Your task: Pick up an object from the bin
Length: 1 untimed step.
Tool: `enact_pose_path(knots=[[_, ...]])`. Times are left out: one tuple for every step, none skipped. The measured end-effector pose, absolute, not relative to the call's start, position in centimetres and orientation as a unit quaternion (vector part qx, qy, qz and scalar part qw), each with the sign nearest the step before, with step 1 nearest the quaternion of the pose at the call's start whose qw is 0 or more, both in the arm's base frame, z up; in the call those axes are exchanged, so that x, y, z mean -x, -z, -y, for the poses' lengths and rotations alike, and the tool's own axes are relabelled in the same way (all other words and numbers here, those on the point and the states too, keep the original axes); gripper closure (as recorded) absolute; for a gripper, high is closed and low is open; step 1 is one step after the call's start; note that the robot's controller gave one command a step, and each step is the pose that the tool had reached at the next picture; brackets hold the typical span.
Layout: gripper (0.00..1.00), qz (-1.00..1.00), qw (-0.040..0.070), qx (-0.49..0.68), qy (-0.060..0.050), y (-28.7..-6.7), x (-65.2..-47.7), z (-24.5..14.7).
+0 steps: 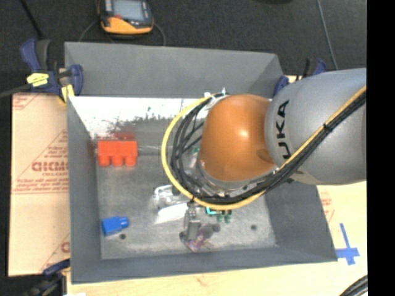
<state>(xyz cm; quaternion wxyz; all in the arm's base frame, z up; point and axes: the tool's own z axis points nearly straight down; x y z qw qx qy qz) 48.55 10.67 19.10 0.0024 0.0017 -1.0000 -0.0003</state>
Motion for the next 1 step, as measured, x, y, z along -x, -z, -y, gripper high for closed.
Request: enact_pose_path(knots=[[0.0, 1.0, 0.002, -0.005, 0.001, -11.87, -49.5, -18.92]])
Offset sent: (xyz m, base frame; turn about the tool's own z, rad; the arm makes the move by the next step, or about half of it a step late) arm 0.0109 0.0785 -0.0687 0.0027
